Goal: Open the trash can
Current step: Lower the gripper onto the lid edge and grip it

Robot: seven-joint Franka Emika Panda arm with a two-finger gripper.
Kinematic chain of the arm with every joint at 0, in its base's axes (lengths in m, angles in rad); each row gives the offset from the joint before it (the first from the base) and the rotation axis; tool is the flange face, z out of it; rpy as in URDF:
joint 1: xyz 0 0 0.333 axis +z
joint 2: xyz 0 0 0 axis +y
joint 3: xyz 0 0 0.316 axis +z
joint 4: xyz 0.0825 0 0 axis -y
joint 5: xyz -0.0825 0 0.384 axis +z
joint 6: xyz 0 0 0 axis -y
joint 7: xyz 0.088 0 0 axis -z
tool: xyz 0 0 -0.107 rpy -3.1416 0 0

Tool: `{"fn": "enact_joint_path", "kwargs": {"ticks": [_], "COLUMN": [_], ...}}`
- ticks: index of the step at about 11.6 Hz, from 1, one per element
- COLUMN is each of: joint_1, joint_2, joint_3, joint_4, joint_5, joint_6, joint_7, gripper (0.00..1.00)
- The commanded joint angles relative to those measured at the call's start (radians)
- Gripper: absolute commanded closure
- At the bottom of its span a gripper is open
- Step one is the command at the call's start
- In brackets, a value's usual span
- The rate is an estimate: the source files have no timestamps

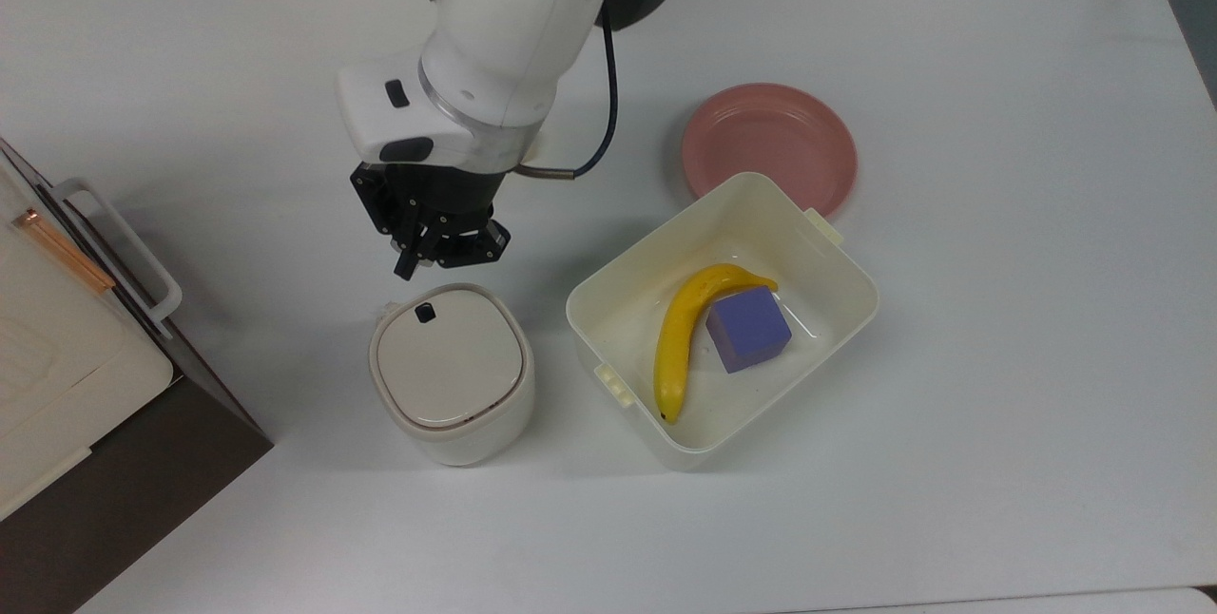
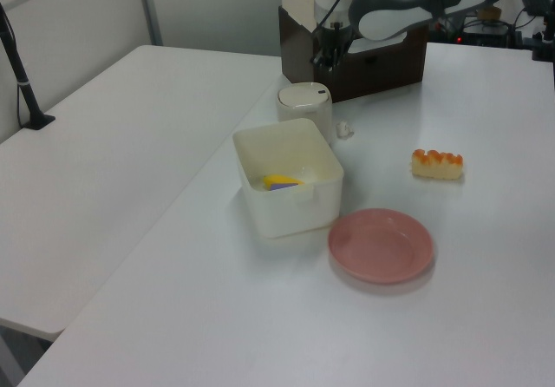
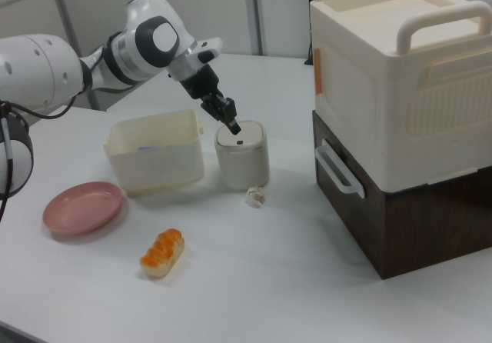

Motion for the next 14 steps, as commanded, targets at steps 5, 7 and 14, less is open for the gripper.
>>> {"fn": "enact_joint_path", "kwargs": {"ticks": [5, 7, 14], "joint_1": [0.055, 0.062, 0.072], "joint_2": [0.109, 0.115, 0.133], "joint_3": [-0.025, -0.025, -0.023], "joint_4": [0.084, 0.082, 0.078], "joint_5": [-0.129, -0.151, -0.192], "joint_6": [0.012, 0.012, 0.009], "joint_7": [0.094, 0.104, 0.131], "gripper": [1.0, 1.0, 1.0]}}
